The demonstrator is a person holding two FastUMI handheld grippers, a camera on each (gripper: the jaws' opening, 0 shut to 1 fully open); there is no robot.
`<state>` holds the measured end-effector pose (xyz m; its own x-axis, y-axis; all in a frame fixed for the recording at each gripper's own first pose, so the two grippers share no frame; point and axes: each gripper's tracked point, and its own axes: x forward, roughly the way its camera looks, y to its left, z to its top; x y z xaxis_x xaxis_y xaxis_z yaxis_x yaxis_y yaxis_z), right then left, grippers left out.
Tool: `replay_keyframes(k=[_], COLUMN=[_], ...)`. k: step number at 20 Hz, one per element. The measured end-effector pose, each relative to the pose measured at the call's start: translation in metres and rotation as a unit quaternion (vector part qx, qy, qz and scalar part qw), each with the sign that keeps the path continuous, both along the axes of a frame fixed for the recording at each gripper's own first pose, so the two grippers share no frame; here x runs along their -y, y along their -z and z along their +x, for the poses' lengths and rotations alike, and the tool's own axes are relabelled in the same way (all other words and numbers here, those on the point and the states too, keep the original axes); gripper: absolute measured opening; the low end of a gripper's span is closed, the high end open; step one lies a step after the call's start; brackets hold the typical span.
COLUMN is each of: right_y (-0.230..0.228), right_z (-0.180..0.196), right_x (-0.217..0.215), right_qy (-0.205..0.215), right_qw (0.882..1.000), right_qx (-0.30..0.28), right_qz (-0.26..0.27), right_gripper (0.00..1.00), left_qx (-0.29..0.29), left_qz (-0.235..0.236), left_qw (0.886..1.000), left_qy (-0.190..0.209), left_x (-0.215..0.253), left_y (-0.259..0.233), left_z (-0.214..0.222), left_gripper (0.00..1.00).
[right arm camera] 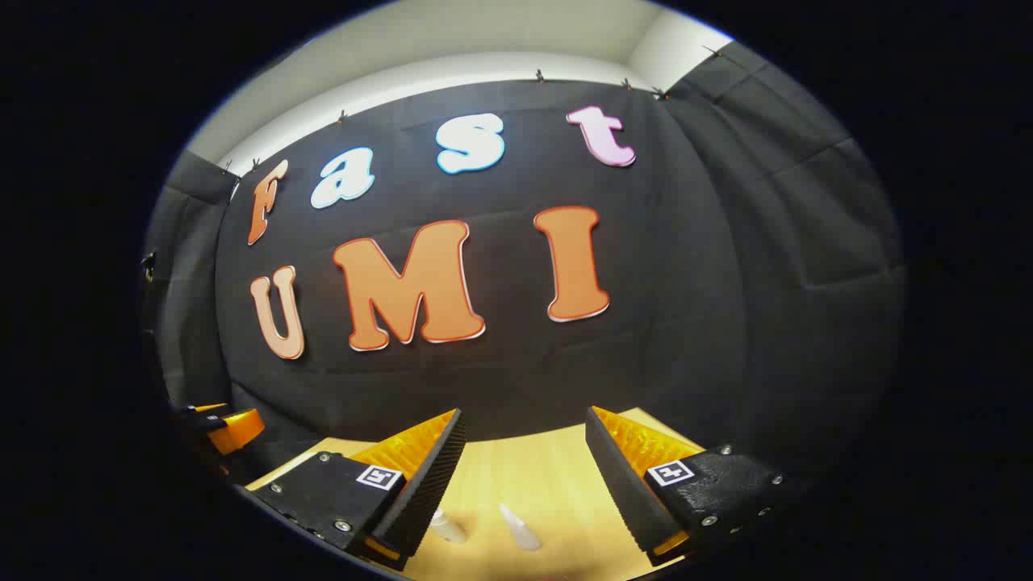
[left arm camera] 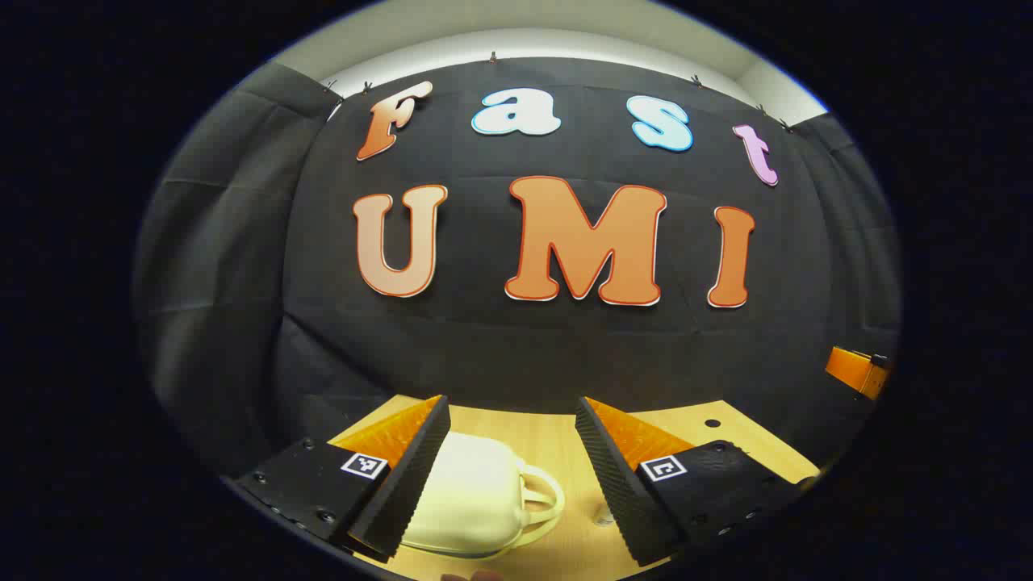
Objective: First open the suitcase, pack the skin care products into it, and then close the suitcase.
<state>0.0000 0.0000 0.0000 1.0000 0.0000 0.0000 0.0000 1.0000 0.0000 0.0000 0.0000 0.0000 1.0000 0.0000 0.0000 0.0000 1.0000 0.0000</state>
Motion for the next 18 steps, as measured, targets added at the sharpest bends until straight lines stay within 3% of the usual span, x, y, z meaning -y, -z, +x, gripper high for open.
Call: replay_keyframes(k=[1, 5, 8, 12, 18], right_y=[0.002, -0.009, -0.017, -0.013, -0.001], right_z=[0.003, 0.021, 0.034, 0.047, 0.051], right_x=[-0.003, -0.021, -0.031, -0.033, -0.028], right_qy=[-0.001, -0.036, -0.078, -0.107, -0.078], right_qw=[1.000, 0.999, 0.996, 0.993, 0.996], right_qx=[-0.009, -0.010, -0.010, -0.016, -0.029], right_qz=[-0.002, -0.035, -0.047, -0.047, -0.044], right_gripper=[0.95, 0.95, 0.95, 0.95, 0.95], left_qx=[0.001, -0.010, 0.007, 0.026, 0.023], left_qz=[0.006, -0.007, -0.025, -0.012, 0.008], left_qw=[1.000, 1.000, 1.000, 0.999, 1.000], left_qy=[0.001, 0.009, -0.002, -0.025, -0.018], left_x=[0.002, 0.017, 0.027, 0.035, 0.028], left_y=[-0.001, -0.007, -0.021, -0.029, -0.024], left_z=[0.002, 0.003, 0.001, -0.002, 0.008], left_gripper=[0.98, 0.95, 0.98, 0.98, 0.98])
